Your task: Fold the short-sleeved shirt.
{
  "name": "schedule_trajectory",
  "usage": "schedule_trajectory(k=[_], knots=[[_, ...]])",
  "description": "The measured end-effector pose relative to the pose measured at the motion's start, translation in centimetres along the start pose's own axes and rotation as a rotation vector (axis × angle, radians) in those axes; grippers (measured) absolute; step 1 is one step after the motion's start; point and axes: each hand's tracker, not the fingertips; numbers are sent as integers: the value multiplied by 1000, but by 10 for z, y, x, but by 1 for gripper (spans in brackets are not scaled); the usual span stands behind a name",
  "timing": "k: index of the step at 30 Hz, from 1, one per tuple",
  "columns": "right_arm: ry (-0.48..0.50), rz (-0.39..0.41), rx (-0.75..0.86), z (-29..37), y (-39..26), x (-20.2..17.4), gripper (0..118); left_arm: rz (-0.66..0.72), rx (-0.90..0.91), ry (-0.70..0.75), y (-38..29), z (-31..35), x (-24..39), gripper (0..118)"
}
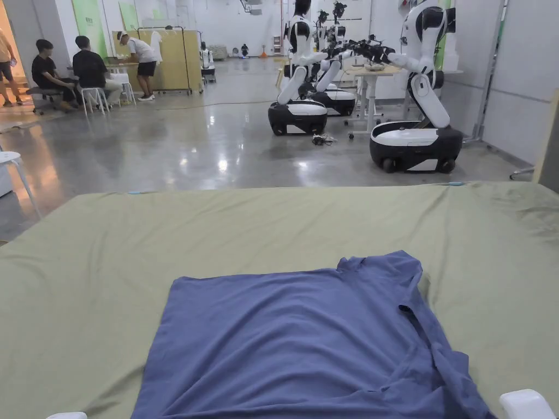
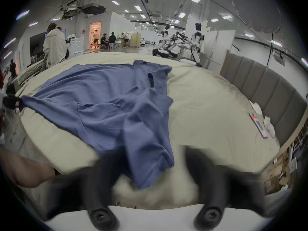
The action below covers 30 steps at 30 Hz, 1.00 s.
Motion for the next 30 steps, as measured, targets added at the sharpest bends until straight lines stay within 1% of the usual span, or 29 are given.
schedule_trajectory(k=[1,2,3,5,6,7,8,9,10,11,12,13,14,15,16,18,19,20,21,22,23,24,25,27,28,29,30], knots=[[9,-19,15,5,-1,4,117,3,19,-3,1,11,1,109],[50,-47,99,21,2,10,117,3,67,-28,5,22,1,109],[54,-44,123,38,5,3,117,-10,71,-33,11,32,2,109],[33,13,160,63,15,-7,116,-38,105,-37,27,53,7,109],[36,20,167,73,22,-10,113,-42,139,-43,34,64,9,109],[70,12,186,83,29,-12,111,-45,153,-56,40,75,10,108],[103,-3,218,85,33,-11,111,-50,169,-88,45,86,13,108],[105,-5,244,95,36,-16,96,-60,194,-117,46,93,8,103],[83,14,260,101,38,-21,53,-74,232,-128,46,102,11,82],[71,29,293,107,38,-27,12,-94,271,-114,45,110,15,39],[75,20,331,103,34,-26,0,-107,275,-96,45,111,18,0],[116,18,322,105,35,-28,0,-68,277,-69,43,116,19,0],[156,15,299,106,39,-31,0,-31,242,-135,47,115,17,0],[144,16,296,106,41,-35,0,-3,207,-183,48,113,17,0],[144,16,300,101,40,-32,0,14,210,-174,45,111,18,0],[170,-5,292,97,43,-33,0,-33,212,-127,38,91,13,0],[171,-7,285,94,44,-33,0,-30,198,-121,36,85,13,0],[172,-9,279,110,52,-53,0,7,161,-127,34,75,9,0],[179,-11,273,111,52,-57,0,46,120,-137,29,58,1,10],[184,-8,267,111,52,-60,0,77,92,-140,27,49,-2,52],[183,-5,261,109,50,-58,0,106,60,-169,25,37,-6,84],[188,-7,255,104,48,-50,0,117,24,-173,22,24,-9,97],[198,-9,248,104,47,-50,0,104,24,-162,20,13,-12,97],[200,-4,240,104,45,-50,0,49,4,-72,21,-4,-10,97],[199,-2,238,103,44,-50,0,57,-4,-54,22,-8,-10,97],[202,-2,235,104,44,-49,0,70,-10,-69,19,-16,-12,96],[202,-1,234,105,44,-48,0,84,-31,-88,19,-19,-13,88]])
